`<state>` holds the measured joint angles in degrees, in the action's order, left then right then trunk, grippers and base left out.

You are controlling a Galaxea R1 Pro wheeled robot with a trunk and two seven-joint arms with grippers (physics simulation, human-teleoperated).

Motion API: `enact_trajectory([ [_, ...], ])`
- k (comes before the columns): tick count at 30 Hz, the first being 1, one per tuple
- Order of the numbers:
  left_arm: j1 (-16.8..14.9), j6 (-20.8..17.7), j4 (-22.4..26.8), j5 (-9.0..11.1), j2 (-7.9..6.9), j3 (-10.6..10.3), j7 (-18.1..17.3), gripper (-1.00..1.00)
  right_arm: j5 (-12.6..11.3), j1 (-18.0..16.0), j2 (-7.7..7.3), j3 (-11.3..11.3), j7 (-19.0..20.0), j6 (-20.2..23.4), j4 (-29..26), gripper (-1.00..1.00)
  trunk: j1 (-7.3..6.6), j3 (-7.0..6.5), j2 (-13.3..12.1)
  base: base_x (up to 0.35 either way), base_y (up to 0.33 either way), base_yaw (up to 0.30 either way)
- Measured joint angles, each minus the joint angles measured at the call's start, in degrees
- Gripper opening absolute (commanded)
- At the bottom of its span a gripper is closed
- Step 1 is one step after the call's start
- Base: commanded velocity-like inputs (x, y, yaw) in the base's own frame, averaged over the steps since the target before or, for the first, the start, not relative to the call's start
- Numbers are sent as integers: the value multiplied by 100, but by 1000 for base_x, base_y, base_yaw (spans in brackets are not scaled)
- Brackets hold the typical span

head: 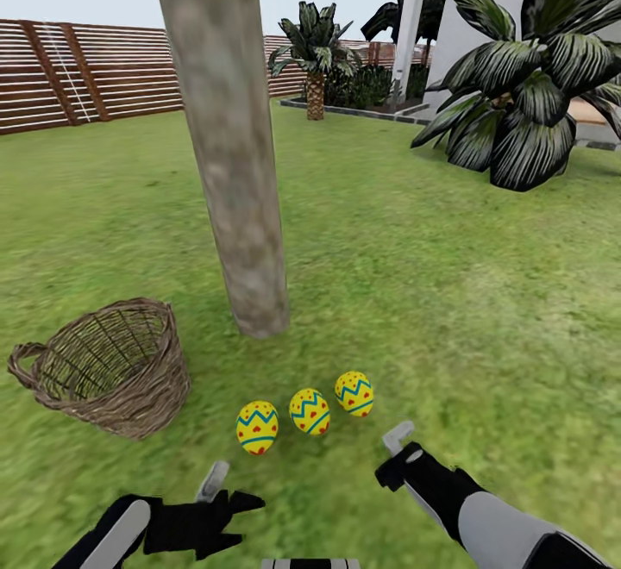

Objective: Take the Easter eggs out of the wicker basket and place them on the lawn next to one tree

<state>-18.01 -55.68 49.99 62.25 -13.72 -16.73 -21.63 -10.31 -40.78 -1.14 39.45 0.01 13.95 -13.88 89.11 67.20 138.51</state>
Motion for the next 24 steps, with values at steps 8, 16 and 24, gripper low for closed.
enact_trajectory([
  [8, 11, 241, -91, -289, -641, 76, -6, 100, -5, 38, 11, -6, -1, -264, 389, 100, -176, -144, -321, 0, 0, 0],
  [16, 11, 281, -144, -301, -994, 91, 195, 100, -5, 159, 14, -6, -8, -274, 462, 100, -352, -287, -642, 0, 0, 0],
  [24, 12, 651, -282, -312, -978, 71, 997, 100, -43, 348, 10, -19, -13, -355, 464, 100, -527, -431, -963, 0, 0, 0],
])
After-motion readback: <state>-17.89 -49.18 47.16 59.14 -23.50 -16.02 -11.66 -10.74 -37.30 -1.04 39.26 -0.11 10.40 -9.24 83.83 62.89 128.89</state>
